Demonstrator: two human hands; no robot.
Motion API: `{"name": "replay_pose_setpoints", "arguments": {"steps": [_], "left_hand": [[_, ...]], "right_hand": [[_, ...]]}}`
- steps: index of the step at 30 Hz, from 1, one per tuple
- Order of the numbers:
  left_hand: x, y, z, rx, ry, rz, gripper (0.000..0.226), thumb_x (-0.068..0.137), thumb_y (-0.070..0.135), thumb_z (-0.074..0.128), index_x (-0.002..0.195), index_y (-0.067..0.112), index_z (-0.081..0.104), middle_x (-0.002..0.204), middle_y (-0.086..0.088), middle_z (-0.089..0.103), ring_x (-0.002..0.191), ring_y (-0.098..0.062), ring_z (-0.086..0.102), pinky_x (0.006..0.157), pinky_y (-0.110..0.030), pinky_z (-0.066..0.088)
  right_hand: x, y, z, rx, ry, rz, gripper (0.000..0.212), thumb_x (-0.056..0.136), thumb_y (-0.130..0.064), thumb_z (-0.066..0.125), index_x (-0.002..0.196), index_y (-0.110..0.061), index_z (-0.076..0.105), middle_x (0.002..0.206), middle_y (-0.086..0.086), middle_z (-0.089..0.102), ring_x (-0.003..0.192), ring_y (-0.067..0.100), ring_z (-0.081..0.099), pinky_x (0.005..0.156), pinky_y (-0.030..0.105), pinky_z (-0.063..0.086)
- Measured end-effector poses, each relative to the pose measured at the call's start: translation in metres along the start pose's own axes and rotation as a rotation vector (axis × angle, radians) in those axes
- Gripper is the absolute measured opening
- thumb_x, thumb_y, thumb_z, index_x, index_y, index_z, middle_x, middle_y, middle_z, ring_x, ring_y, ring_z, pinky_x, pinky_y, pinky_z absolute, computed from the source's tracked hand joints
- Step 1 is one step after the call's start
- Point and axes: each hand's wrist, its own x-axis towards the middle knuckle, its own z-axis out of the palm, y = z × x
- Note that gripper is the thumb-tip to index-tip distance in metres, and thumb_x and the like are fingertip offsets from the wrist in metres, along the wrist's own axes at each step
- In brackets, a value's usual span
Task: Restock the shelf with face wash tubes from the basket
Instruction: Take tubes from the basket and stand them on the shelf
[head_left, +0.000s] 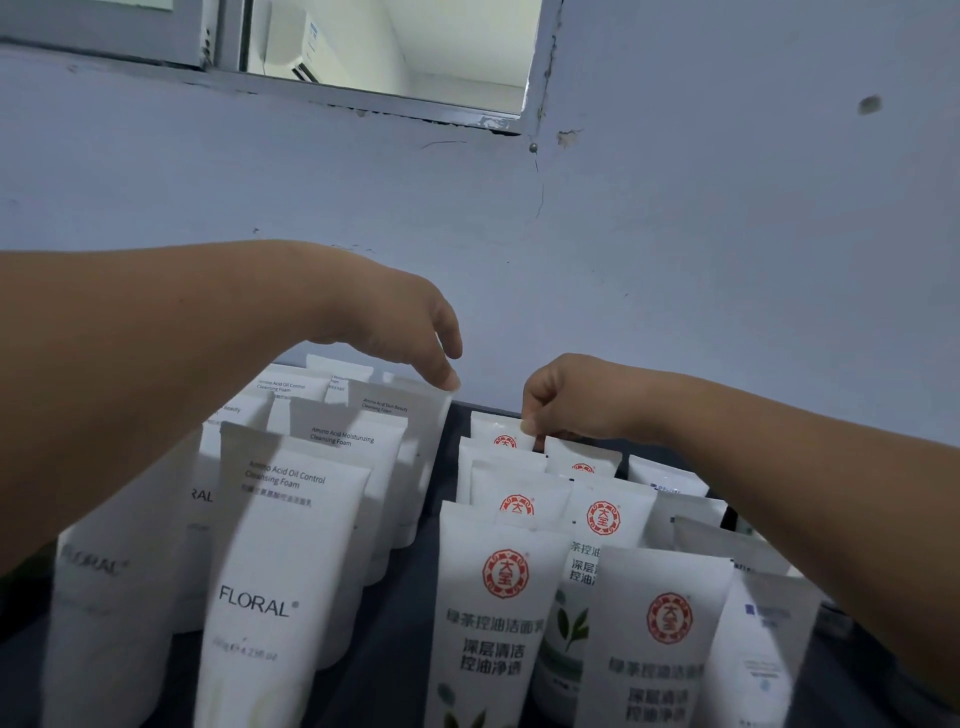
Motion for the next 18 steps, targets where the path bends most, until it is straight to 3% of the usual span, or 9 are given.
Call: {"name": "replay_pose_setpoints", "arguments": {"steps": [4,10,15,18], "left_hand": [[-0.005,0.001,0.0,0.004,-0.006,-0.003,0.033,0.075,0.044,0.075,0.104,0.043,0.06,0.121,0.009,0.06,0.117,-0.019,0.054,0.106,-0.05,0.038],[-0.011,0.004,0.0,-0.003,-0.008,-0.003,0.039,0.076,0.042,0.074,0.112,0.038,0.062,0.122,0.008,0.06,0.117,-0.019,0.053,0.107,-0.047,0.037],[-0.016,0.01,0.0,-0.013,-0.004,0.006,0.038,0.078,0.041,0.073,0.114,0.036,0.061,0.122,0.008,0.059,0.116,-0.018,0.053,0.108,-0.043,0.037],[-0.019,0.012,0.001,-0.024,-0.005,0.016,0.034,0.078,0.043,0.073,0.11,0.039,0.062,0.12,0.009,0.061,0.114,-0.016,0.055,0.107,-0.041,0.039]], "right_hand": [[-0.001,-0.001,0.002,-0.005,0.008,-0.007,0.014,0.088,-0.018,0.067,0.075,-0.018,0.066,0.094,0.011,0.072,0.066,0.013,0.052,0.06,0.021,0.042],[-0.004,-0.007,0.003,-0.079,0.008,-0.016,0.021,0.09,-0.022,0.066,0.069,-0.026,0.063,0.078,-0.01,0.063,0.073,0.007,0.053,0.061,0.02,0.04],[-0.013,-0.007,-0.004,0.006,0.029,0.003,0.015,0.093,-0.028,0.061,0.093,-0.018,0.072,0.084,-0.004,0.07,0.068,0.007,0.058,0.068,0.021,0.048],[-0.025,-0.002,-0.017,0.065,0.043,0.052,0.016,0.092,-0.028,0.063,0.094,-0.012,0.067,0.088,0.002,0.072,0.071,0.011,0.065,0.072,0.026,0.052]]}}
